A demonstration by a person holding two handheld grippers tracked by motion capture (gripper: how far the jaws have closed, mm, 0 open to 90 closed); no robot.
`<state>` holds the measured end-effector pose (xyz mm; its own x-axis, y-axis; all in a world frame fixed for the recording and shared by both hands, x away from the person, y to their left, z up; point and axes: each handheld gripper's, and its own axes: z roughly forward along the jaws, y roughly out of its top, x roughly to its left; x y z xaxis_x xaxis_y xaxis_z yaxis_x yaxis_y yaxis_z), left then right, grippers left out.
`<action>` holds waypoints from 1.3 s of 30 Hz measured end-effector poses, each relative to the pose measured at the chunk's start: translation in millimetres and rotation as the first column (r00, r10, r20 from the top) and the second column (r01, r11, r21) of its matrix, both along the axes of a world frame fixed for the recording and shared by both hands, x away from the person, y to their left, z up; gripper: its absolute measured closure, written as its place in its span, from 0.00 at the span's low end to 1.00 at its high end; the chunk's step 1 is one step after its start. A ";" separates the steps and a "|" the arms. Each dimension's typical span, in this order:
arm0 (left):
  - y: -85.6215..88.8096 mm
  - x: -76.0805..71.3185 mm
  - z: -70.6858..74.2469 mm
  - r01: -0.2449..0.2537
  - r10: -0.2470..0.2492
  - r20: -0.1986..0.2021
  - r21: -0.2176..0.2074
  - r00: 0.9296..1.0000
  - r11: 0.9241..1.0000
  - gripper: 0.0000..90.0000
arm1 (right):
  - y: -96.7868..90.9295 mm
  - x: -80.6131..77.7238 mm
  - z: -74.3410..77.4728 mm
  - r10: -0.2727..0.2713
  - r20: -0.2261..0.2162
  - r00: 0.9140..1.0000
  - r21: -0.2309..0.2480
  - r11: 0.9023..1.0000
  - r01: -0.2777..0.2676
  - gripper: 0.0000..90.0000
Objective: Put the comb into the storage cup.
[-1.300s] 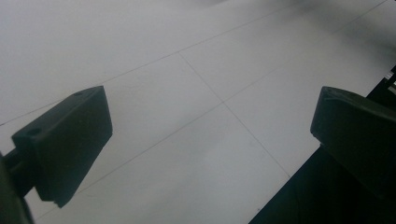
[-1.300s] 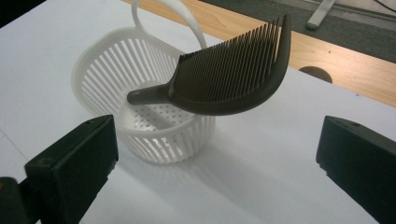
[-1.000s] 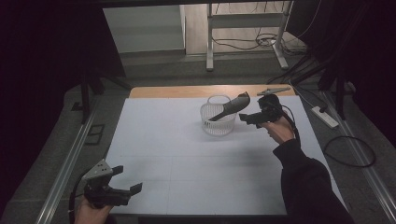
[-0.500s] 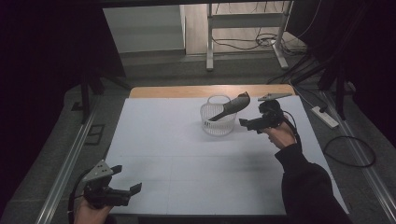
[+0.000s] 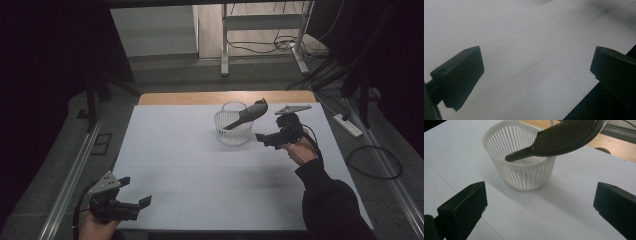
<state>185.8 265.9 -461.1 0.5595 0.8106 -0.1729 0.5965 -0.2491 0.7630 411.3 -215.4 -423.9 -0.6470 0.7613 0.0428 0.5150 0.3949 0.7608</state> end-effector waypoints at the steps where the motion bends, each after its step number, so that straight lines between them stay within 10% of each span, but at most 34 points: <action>1: 0.1 0.1 0.0 0.000 0.000 -0.001 -0.001 1.000 1.000 0.00 | 0.1 -1.0 -0.6 0.001 -0.002 1.000 -0.001 1.000 -0.001 0.00; 39: 2.1 0.4 -0.1 0.003 -0.003 -0.003 -0.022 1.000 1.000 0.00 | -9.4 -47.1 4.8 0.051 -0.004 0.999 0.008 0.999 -0.051 0.00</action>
<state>186.2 268.1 -461.2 0.5614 0.8049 -0.1923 0.5984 -0.2343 0.7662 364.2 -224.8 -419.1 -0.6850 0.7267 0.0517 0.4972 0.4145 0.7622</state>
